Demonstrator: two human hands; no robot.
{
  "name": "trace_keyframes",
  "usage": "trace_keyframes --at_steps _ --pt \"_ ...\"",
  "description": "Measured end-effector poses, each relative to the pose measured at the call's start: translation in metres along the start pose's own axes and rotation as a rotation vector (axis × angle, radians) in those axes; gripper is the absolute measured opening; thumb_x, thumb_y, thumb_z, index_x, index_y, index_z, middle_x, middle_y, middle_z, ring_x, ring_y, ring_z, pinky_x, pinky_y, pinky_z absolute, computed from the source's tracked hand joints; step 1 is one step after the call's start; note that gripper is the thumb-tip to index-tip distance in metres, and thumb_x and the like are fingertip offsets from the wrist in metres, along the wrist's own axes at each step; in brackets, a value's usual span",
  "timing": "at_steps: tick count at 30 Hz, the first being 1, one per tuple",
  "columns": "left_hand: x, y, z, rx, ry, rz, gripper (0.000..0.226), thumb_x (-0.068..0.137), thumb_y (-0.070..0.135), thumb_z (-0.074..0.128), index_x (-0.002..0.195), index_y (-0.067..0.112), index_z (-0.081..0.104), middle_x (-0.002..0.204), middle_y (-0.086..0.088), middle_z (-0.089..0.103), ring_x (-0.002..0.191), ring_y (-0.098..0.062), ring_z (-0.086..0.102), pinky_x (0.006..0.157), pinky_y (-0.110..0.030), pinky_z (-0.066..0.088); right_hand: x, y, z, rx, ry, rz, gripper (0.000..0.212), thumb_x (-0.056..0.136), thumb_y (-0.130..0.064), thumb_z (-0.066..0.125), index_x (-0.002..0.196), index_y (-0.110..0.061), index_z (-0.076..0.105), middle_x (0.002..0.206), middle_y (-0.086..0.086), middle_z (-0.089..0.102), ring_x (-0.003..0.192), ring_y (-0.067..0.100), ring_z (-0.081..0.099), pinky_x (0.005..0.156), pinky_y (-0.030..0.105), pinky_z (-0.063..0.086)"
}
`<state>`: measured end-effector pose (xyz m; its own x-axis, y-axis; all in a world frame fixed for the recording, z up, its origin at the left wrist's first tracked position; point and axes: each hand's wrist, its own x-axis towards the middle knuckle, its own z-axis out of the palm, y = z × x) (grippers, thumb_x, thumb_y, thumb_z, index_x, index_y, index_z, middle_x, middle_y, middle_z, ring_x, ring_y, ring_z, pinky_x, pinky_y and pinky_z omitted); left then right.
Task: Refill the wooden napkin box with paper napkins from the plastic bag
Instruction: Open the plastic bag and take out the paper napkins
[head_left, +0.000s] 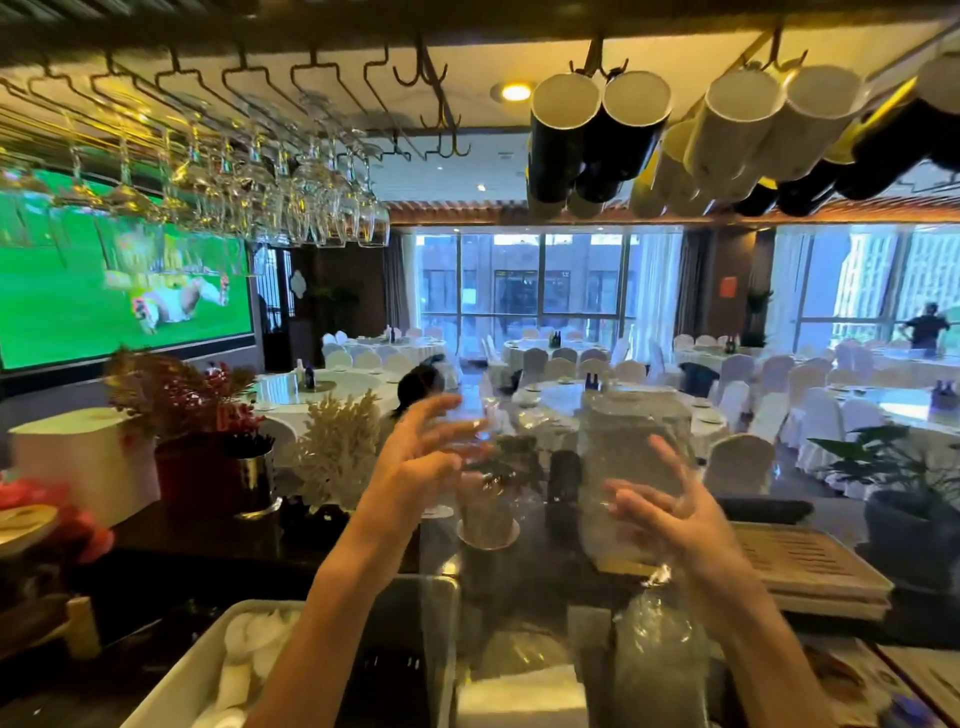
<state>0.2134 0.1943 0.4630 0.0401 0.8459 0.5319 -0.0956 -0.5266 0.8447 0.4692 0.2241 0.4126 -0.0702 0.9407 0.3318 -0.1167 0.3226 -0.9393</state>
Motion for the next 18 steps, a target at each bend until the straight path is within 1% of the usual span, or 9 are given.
trace_keyframes --at_steps 2,4,5,7,9,11,14,16,18 --pt "-0.007 0.005 -0.003 0.355 0.228 0.349 0.063 0.075 0.009 0.058 0.134 0.026 0.041 0.144 -0.003 0.045 0.136 -0.020 0.042 0.111 -0.047 0.036 0.004 0.001 0.017 -0.030 0.009 -0.068 0.093 0.071 -0.013 0.075 0.150 -0.034 0.028 0.099 0.012 0.078 0.084 0.021 0.076 0.062 0.027 0.060" --pt "-0.006 0.006 -0.011 0.966 0.288 0.789 0.054 0.079 0.028 0.066 0.129 0.022 0.045 0.141 -0.004 0.040 0.140 -0.025 0.031 0.116 -0.055 0.020 0.004 -0.002 0.032 -0.031 -0.027 -0.137 0.094 0.072 -0.010 0.075 0.149 -0.037 0.027 0.094 0.013 0.078 0.081 0.021 0.076 0.059 0.024 0.058" --pt "-0.003 0.008 -0.014 1.209 0.231 0.896 0.050 0.080 0.043 0.067 0.123 0.025 0.050 0.137 -0.003 0.042 0.139 -0.027 0.030 0.116 -0.057 0.015 0.003 -0.005 0.038 -0.015 -0.047 -0.163 0.094 0.073 -0.009 0.074 0.149 -0.038 0.026 0.092 0.014 0.078 0.079 0.021 0.076 0.059 0.023 0.058" --pt "0.004 0.014 -0.019 1.467 0.063 0.889 0.049 0.074 0.060 0.068 0.111 0.030 0.054 0.128 0.001 0.043 0.135 -0.027 0.033 0.116 -0.059 0.012 0.002 -0.011 0.043 -0.006 -0.080 -0.200 0.096 0.071 -0.008 0.074 0.149 -0.037 0.025 0.090 0.014 0.078 0.077 0.022 0.075 0.059 0.023 0.058" --pt "0.012 0.020 -0.025 1.573 -0.023 0.844 0.041 0.070 0.057 0.073 0.097 0.029 0.060 0.119 0.001 0.049 0.128 -0.026 0.037 0.115 -0.058 0.016 -0.002 -0.015 0.045 -0.014 -0.106 -0.215 0.099 0.070 -0.008 0.074 0.150 -0.036 0.024 0.090 0.013 0.079 0.080 0.022 0.076 0.063 0.021 0.058" --pt "0.021 0.024 -0.034 1.574 -0.052 0.885 0.027 0.074 0.050 0.072 0.087 0.029 0.063 0.112 0.000 0.058 0.122 -0.026 0.042 0.112 -0.054 0.023 -0.006 -0.017 0.043 -0.029 -0.104 -0.221 0.099 0.070 -0.007 0.074 0.150 -0.036 0.023 0.089 0.012 0.079 0.082 0.021 0.077 0.065 0.019 0.057" --pt "0.030 0.028 -0.035 1.561 -0.152 0.962 0.019 0.082 0.047 0.064 0.088 0.030 0.060 0.109 0.002 0.059 0.116 -0.026 0.045 0.106 -0.047 0.030 -0.012 -0.019 0.038 -0.060 -0.078 -0.223 0.098 0.070 -0.009 0.075 0.149 -0.038 0.023 0.089 0.010 0.079 0.083 0.020 0.076 0.065 0.018 0.057" --pt "0.033 0.032 -0.027 1.563 -0.218 0.971 0.011 0.086 0.037 0.061 0.087 0.026 0.061 0.104 0.001 0.062 0.108 -0.027 0.050 0.098 -0.043 0.034 -0.015 -0.020 0.034 -0.055 -0.068 -0.209 0.099 0.070 -0.009 0.075 0.150 -0.036 0.024 0.088 0.011 0.079 0.084 0.022 0.076 0.064 0.019 0.057" --pt "0.037 0.042 -0.023 1.493 -0.141 0.880 0.003 0.084 0.021 0.067 0.082 0.022 0.065 0.094 0.001 0.067 0.096 -0.028 0.058 0.087 -0.041 0.034 -0.018 -0.018 0.029 -0.084 -0.062 -0.190 0.103 0.067 -0.012 0.077 0.151 -0.035 0.022 0.086 0.012 0.079 0.083 0.022 0.076 0.063 0.019 0.057"
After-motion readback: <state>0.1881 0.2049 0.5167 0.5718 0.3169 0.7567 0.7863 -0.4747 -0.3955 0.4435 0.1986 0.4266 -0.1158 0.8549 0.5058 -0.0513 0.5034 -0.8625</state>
